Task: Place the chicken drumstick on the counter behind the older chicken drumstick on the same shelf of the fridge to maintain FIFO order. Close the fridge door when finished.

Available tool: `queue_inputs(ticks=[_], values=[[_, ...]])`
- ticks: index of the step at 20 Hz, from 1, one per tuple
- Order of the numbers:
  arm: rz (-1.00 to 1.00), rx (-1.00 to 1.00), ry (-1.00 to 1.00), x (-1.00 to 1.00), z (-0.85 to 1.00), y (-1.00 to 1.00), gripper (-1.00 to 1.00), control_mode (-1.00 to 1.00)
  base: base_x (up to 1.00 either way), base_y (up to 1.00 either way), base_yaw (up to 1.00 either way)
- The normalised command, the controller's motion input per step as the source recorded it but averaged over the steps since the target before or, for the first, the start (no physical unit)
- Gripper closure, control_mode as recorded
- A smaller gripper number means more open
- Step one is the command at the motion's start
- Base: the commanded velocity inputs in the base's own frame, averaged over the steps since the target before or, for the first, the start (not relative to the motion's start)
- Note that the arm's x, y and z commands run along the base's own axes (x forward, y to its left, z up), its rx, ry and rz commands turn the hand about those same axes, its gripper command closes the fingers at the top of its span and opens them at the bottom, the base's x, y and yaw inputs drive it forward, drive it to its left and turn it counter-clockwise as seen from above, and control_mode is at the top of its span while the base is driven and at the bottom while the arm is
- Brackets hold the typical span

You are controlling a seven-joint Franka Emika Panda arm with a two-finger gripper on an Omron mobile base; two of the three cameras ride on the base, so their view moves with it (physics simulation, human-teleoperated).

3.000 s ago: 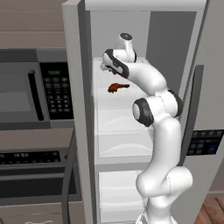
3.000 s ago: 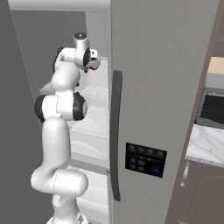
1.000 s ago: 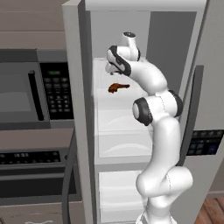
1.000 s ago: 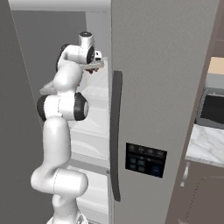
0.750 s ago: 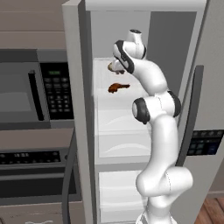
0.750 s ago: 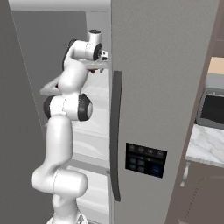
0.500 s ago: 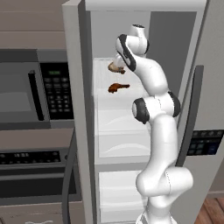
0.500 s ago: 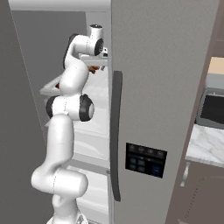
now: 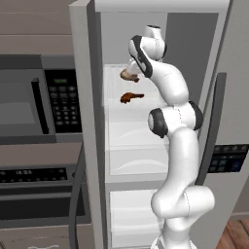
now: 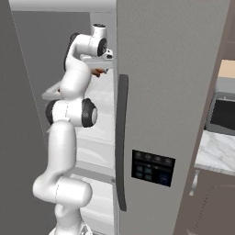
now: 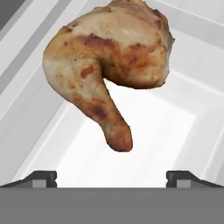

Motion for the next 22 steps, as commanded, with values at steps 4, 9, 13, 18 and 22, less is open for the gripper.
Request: queue_inputs(ticks=[4,9,13,18,22], values=[[0.01,0.0,-0.21,-0.97,-0.39,0.04,-1.0,-1.0,0.0,0.0,0.0],[0.0,0.0,-0.19,-1.0,-0.34,0.14,-1.0,-1.0,0.0,0.0,0.0],[0.0,0.0,-0.17,-1.0,-0.03,0.12,-1.0,-1.0,0.0,0.0,0.0],[0.0,0.0,-0.13,-0.98,0.0,0.23,-1.0,-1.0,0.0,0.0,0.0],[0.0,0.0,-0.12,-1.0,-0.01,0.16,-1.0,-1.0,0.0,0.0,0.0]])
